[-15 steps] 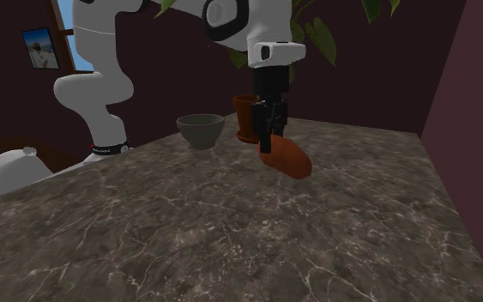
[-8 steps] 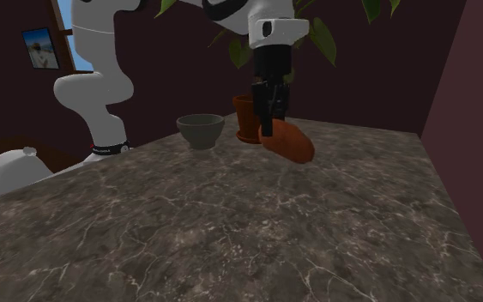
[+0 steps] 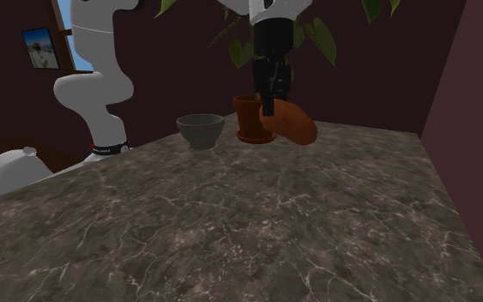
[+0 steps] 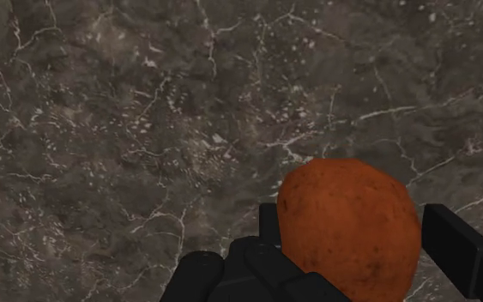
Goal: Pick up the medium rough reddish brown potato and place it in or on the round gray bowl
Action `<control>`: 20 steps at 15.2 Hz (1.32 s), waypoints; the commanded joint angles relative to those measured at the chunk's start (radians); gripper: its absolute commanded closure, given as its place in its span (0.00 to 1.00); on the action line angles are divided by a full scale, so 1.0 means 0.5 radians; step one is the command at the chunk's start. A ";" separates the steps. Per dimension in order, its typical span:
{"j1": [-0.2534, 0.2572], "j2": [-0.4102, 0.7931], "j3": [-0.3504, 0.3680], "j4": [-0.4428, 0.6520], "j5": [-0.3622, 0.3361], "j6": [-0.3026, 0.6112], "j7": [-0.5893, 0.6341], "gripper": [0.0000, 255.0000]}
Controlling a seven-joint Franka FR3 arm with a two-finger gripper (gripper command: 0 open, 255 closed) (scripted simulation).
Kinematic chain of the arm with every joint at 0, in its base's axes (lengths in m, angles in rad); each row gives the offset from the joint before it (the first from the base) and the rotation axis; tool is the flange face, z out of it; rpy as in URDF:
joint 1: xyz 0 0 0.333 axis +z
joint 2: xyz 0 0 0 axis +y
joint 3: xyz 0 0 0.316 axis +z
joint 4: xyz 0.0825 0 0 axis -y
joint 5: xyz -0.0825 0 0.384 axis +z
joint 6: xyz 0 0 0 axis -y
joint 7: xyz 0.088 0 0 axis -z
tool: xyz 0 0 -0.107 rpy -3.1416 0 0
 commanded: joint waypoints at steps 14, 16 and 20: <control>0.128 -0.756 0.101 -0.782 -0.086 0.000 0.255 1.00; 0.150 -0.894 0.132 -0.922 -0.091 -0.004 0.310 1.00; 0.195 -1.165 0.204 -1.174 -0.082 -0.036 0.418 1.00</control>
